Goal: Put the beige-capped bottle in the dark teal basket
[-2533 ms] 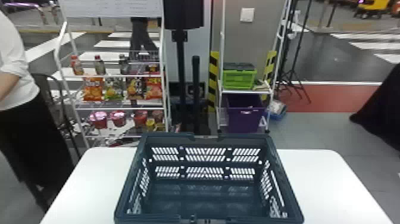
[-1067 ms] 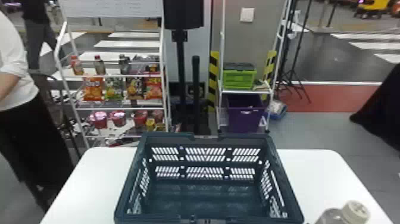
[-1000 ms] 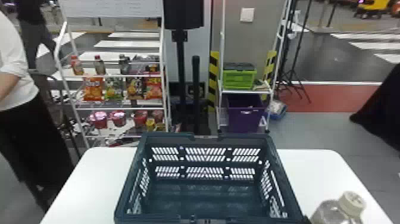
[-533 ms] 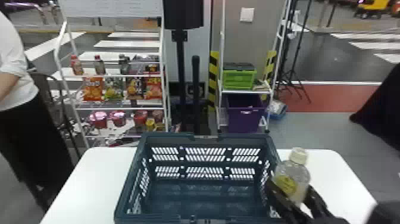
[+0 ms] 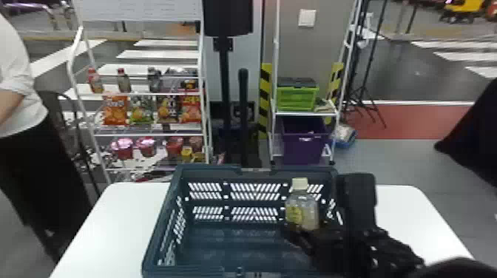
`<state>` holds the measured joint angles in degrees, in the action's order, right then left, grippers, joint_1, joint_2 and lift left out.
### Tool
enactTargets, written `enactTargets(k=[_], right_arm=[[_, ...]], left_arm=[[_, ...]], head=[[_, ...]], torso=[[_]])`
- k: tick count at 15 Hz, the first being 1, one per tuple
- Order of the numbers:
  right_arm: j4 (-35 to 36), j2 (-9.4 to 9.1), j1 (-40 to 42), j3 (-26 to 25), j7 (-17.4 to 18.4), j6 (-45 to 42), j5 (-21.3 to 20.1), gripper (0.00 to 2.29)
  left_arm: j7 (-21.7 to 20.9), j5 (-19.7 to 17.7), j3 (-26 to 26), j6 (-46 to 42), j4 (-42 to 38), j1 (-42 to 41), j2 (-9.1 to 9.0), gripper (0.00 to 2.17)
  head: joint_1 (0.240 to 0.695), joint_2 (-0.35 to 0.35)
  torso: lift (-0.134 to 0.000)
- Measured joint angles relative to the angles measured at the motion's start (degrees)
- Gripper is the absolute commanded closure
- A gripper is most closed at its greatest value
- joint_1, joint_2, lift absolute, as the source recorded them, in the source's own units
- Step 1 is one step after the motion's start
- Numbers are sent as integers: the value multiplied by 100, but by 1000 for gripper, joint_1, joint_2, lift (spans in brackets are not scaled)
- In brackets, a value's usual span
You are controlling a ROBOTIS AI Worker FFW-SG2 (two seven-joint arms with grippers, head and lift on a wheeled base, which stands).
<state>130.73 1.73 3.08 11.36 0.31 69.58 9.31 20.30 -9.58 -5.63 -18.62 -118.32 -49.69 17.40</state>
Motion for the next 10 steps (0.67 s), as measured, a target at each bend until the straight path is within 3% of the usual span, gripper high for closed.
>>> enactTargets(k=[3,10], right_arm=[[-662,-148,-678,159,115,613,23,2213],[-2187,-173,-1795,339,136,1285,131,2209]], left_arm=[[0,0,1,-12,2,-5,0,140],[-3,-17,39,21,-40,-5,22,144]], head=[[499,0],[499,0]], torso=[[0],[0]])
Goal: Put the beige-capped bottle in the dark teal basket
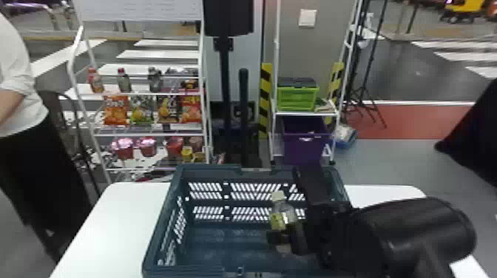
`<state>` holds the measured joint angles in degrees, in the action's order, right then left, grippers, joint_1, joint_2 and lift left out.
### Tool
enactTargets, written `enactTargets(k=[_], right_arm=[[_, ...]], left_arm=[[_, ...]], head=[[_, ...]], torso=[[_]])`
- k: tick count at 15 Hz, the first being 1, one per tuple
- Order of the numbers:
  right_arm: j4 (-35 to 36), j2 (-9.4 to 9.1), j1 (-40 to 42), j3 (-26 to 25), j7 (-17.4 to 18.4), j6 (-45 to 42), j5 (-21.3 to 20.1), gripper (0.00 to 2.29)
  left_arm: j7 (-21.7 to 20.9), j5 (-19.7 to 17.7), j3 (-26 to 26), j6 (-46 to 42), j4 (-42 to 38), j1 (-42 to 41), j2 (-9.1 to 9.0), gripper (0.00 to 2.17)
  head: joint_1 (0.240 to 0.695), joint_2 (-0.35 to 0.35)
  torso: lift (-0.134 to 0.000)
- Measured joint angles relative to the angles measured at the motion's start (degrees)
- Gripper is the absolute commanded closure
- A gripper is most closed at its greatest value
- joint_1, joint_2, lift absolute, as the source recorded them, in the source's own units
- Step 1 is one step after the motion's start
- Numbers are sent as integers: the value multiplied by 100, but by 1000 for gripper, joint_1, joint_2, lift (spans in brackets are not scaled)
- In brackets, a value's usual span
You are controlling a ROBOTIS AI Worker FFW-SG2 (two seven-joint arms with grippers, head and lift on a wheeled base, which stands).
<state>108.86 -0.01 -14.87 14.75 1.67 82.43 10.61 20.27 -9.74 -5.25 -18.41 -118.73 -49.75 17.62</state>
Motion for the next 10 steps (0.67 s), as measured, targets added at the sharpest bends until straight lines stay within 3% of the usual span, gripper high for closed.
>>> enactTargets(k=[2,3,4,5,6,10], right_arm=[[-232,0,-141,16,0,23,31,1939],[-303,0,-180,18,3,25,55,1585],[-349,0,-213,19,13,25,75,1004],[-381,0,-239,19,17,26,94,161],[-410,1,-268,19,18,38,123,-1],[-479,1,-293,15,62,12,210,33]], left_arm=[[0,-36,25,7,-9,0,11,144],[-5,-61,47,12,-10,0,17,144],[-6,-86,76,19,-12,0,20,144],[-8,-105,99,23,-12,0,22,144],[-17,-121,118,30,-12,2,25,144],[-32,-186,160,55,6,19,45,144]], head=[[499,0],[499,0],[499,0],[499,0],[499,0],[499,0]], torso=[[0],[0],[0],[0],[0],[0]])
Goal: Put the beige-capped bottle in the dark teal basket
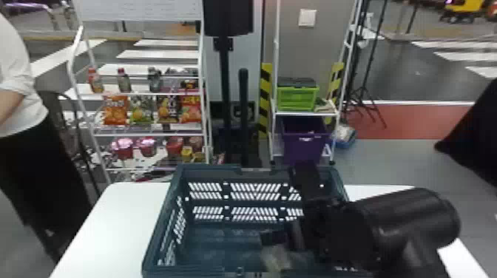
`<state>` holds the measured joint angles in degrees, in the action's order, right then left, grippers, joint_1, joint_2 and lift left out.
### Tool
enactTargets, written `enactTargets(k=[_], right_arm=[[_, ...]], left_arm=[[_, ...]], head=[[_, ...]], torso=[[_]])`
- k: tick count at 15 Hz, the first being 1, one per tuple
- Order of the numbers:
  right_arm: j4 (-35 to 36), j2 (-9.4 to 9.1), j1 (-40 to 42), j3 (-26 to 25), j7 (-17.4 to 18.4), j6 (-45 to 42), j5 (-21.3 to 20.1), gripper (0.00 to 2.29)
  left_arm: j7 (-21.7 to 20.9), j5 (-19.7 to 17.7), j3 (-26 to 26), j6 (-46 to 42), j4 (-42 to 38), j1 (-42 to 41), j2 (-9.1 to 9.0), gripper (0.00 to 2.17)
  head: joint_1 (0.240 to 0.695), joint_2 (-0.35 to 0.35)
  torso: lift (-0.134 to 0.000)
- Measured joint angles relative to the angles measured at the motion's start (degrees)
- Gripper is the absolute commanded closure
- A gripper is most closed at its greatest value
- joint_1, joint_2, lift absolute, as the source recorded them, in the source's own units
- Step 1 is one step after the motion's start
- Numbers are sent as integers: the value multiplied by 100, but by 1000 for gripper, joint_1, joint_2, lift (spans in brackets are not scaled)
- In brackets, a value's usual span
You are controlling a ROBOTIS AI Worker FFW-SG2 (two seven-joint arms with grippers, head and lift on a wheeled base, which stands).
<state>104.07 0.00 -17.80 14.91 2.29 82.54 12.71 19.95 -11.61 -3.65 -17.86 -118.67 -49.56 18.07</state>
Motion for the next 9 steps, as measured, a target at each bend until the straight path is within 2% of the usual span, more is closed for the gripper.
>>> enactTargets(k=[4,7,9], right_arm=[[268,0,156,-32,-23,-347,92,36],[1000,0,562,-48,-91,-960,92,36],[1705,127,1114,-88,-146,-1538,96,43]], left_arm=[[-3,-32,5,-9,10,8,20,144],[-10,-42,12,-11,17,8,21,144],[-10,-45,14,-23,27,11,21,144]], head=[[499,0],[499,0],[499,0]], torso=[[0],[0],[0]])
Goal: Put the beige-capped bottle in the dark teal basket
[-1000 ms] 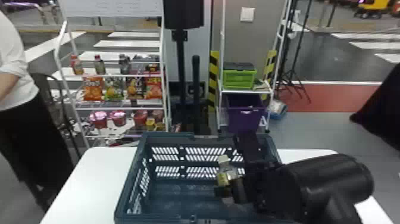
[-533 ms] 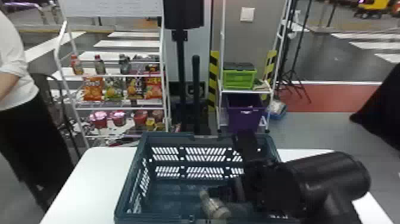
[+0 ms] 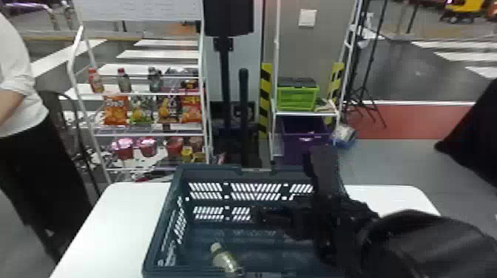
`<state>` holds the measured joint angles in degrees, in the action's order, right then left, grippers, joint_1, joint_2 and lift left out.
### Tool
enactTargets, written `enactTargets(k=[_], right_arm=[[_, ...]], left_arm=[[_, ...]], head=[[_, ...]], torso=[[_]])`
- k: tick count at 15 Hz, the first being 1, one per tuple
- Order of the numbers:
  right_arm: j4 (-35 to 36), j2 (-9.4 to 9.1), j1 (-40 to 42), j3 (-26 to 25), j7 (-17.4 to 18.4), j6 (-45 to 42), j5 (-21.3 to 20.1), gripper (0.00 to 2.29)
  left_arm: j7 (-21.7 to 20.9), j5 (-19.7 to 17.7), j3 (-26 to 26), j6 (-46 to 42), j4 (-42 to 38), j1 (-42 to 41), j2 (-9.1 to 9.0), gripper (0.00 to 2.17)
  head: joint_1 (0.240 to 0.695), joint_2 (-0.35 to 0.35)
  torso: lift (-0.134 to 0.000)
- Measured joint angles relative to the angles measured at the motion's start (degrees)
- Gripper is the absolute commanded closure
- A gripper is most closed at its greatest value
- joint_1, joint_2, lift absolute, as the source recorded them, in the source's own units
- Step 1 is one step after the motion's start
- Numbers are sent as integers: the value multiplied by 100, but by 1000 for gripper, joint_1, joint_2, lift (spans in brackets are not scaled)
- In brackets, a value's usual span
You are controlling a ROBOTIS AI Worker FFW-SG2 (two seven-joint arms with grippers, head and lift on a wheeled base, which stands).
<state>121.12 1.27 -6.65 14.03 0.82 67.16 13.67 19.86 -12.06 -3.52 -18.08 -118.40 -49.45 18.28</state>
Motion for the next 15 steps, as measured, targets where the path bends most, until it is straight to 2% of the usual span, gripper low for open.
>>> enactTargets(k=[4,7,9,12,15], right_arm=[[1184,348,1554,-299,-44,-1401,-64,43],[1578,616,2790,-663,-139,-2772,-127,43],[1586,662,3606,-972,-301,-4041,-119,46],[1298,637,4618,-1241,-427,-6025,-111,49],[838,555,5241,-1290,-552,-7325,-130,56]], left_arm=[[0,-8,-1,17,-4,49,0,144],[12,-14,-2,59,-42,73,5,144],[18,-16,0,79,-58,75,8,144],[18,-15,0,109,-77,74,9,144],[18,-7,0,117,-92,67,9,144]], head=[[499,0],[499,0],[499,0],[499,0],[499,0]], torso=[[0],[0],[0],[0],[0]])
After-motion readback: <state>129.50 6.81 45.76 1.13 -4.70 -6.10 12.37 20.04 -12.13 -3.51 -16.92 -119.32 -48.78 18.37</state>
